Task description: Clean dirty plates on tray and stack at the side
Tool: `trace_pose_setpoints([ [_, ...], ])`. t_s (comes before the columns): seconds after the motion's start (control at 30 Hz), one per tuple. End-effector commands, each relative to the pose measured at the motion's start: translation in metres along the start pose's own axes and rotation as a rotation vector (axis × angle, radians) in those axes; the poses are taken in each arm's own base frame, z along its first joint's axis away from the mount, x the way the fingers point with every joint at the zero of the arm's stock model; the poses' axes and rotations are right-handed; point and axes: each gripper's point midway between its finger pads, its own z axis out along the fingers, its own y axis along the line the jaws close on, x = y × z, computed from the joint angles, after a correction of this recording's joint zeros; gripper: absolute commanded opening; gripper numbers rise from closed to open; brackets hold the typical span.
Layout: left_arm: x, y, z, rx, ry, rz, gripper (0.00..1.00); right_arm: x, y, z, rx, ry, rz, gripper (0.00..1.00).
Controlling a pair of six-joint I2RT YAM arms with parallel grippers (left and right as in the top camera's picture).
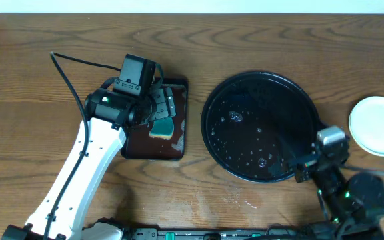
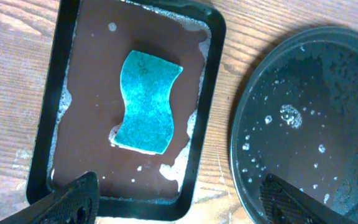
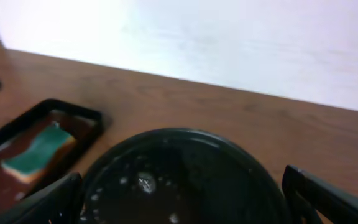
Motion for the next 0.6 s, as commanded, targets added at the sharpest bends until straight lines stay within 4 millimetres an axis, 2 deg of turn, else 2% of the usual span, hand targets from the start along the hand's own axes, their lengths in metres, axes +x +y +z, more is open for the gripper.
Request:
trace_pose_setpoints([
  [0.0,-0.006,-0.001,-0.005,0.005,-0.017,-0.008,0.83,0.021,-0.011,0.002,0.061,-0.058,-0.028,0.99],
  [0.27,-0.006,-0.001,-0.005,0.004,-0.017,-0.008,0.83,0.050,-0.012,0.010,0.072,-0.217,-0.048,0.99],
  [0.57,-0.006,-0.001,-0.005,0.005,-0.017,-0.008,0.83,0.068,-0.012,0.020,0.070,-0.218,-0.048,0.99],
])
